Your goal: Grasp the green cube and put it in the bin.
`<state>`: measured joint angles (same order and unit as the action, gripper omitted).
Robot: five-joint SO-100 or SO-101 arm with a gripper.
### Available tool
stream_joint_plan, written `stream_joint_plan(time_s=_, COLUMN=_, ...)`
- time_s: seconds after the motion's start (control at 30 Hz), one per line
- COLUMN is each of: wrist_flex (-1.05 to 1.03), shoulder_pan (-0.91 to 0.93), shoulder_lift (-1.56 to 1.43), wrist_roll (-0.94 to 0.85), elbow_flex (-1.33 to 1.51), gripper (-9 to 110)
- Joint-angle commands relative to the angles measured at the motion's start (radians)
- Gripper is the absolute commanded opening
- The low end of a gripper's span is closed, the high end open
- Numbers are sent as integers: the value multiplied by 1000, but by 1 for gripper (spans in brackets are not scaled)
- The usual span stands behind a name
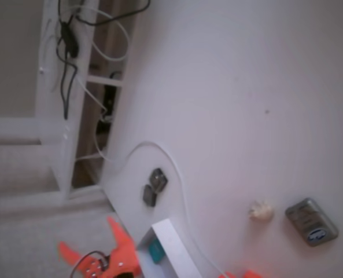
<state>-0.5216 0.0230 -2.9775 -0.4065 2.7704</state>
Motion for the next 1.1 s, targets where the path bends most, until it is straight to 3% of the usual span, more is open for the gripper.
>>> stream_joint_plan(time_s=0.0, wrist_flex=-158, shoulder_pan=44, shoulder_lift=-69, wrist_roll=9, elbow_flex=8, gripper=39)
stream_joint_plan(time_s=0.4, wrist_flex=-762, shoulder_pan=74, shoulder_lift=-279, wrist_roll=26, elbow_flex=29, gripper=26)
stream_joint_plan(time_s=0.63, wrist_flex=-828, shoulder_pan=81, shoulder_lift=-331, wrist_roll=41, elbow_flex=58, gripper=23)
stream_joint_plan(time_s=1.07, wrist_flex=-831, shoulder_pan=74, shoulder_lift=-331, wrist_roll=52, elbow_flex=127, gripper=-2)
